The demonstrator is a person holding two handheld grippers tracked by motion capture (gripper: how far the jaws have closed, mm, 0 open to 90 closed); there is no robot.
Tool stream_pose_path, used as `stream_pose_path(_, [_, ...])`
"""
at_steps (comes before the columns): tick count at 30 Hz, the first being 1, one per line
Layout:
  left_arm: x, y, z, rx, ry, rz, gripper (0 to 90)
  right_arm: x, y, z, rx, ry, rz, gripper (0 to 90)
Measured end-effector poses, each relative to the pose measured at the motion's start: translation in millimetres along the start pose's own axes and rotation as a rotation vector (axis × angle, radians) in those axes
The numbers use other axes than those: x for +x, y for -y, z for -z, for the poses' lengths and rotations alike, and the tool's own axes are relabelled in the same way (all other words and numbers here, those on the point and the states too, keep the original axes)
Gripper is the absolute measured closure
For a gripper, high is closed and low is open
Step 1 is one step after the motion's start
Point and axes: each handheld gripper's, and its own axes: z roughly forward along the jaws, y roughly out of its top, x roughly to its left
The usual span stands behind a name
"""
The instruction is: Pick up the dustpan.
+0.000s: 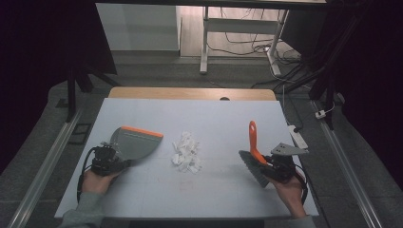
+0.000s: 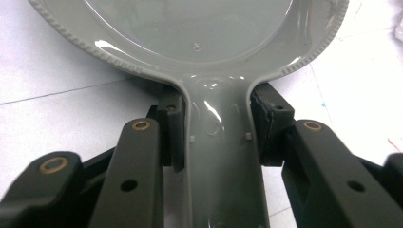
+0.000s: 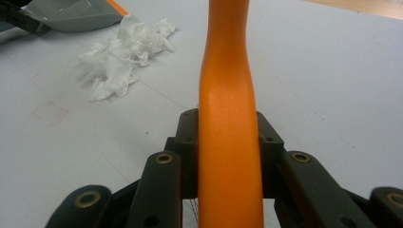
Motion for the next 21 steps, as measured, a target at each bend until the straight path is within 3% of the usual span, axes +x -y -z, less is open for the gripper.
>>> stream_pose_path(10, [4.3, 1.3, 9.0, -0.041, 0.020, -0.029, 61.6, -0.2, -0.9, 2.6, -0.013, 0.005, -0.002, 70.6])
stream_pose_path(21, [8.7, 3.2, 22.8, -0.097, 0.079, -0.076, 61.6, -0.8, -0.8, 3.3, -0.020, 0.007, -0.005, 70.7])
